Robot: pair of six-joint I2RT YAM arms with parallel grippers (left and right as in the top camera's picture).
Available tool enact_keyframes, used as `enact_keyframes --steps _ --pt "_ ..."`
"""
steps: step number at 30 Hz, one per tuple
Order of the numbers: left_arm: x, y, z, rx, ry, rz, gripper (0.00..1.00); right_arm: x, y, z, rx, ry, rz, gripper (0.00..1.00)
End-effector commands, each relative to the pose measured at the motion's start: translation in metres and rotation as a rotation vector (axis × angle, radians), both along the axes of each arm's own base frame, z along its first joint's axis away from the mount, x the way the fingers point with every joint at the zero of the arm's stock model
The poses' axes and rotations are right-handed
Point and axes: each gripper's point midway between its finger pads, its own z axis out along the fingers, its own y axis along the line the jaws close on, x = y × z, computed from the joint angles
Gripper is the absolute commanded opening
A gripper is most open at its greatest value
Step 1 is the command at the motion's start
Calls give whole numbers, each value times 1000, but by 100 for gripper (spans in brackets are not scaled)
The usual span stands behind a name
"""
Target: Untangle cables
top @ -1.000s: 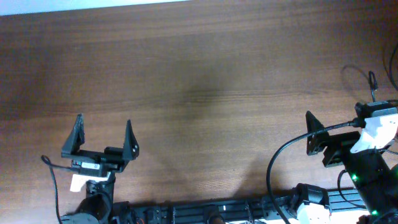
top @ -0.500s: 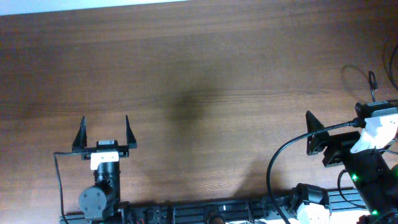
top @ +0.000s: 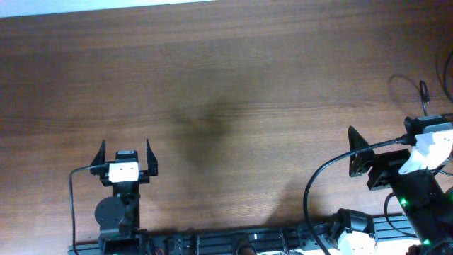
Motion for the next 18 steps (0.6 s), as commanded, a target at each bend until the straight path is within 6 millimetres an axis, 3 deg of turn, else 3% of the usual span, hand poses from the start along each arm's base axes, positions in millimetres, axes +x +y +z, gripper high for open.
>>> enact_keyframes --steps 1,18 --pt "-1 1 -1 -101 -5 17 99 1 2 -2 -2 5 14 99" --pt "0 0 0 -98 -5 12 99 1 2 -2 -2 5 14 99"
